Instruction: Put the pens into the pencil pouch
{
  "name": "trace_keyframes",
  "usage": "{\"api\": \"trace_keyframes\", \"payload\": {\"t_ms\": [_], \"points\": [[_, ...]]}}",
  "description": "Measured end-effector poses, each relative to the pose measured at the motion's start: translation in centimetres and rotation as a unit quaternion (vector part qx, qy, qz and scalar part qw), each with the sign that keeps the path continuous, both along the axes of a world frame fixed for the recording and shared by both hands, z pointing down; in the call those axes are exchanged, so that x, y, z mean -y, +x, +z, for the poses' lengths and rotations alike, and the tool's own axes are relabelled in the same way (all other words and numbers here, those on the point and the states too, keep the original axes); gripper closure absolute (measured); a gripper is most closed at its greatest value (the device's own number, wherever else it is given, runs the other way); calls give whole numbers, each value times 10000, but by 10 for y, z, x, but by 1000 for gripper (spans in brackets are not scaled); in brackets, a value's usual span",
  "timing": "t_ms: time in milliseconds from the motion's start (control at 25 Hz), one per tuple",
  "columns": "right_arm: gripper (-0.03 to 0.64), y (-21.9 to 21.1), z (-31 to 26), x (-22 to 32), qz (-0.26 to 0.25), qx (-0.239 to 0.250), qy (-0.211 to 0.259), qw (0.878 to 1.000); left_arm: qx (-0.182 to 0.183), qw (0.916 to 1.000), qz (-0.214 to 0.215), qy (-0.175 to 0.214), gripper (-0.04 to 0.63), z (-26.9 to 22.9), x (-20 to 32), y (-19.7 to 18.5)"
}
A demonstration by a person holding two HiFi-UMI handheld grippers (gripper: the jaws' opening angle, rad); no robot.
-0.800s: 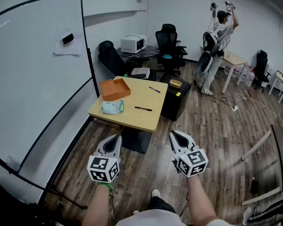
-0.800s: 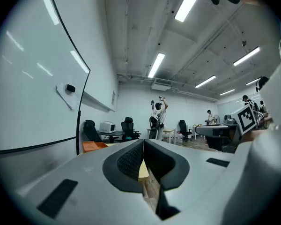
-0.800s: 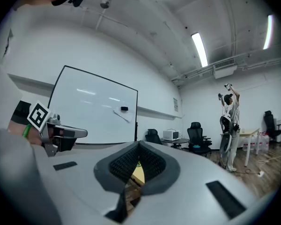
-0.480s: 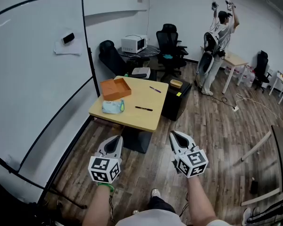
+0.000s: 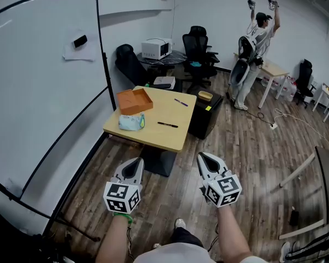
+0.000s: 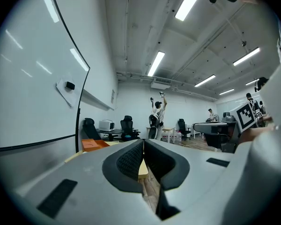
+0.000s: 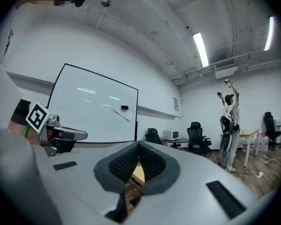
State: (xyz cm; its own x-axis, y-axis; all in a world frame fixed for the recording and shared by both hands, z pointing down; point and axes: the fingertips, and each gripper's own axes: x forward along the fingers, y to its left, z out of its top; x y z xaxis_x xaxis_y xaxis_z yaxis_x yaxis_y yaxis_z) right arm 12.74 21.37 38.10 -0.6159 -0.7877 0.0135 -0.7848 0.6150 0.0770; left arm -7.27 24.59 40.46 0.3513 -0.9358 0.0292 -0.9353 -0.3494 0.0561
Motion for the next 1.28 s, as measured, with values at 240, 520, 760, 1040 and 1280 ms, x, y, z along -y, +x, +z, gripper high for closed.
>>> {"api": "trace_keyframes", "payload": {"t_ms": [240,520,760,1040,1280], "points": [[473,-5,-2,2,-136,57,33,9999,-63,9998,151,137,568,-3,0,2],[275,-7,-4,4,-167,132,123,9997,-110,9988,318,354,306,-10,-1,10],[219,-4,-4,13,-121,151,147,9997,-49,9987,269,428,270,-11,5,11],[219,-2,0,34,-139,141,114,9997,73,9991,256,325,270,-4,25,15],[220,-2,2,70,-277,168,88,9994,67,9996,124,259,270,0,58,17]]}}
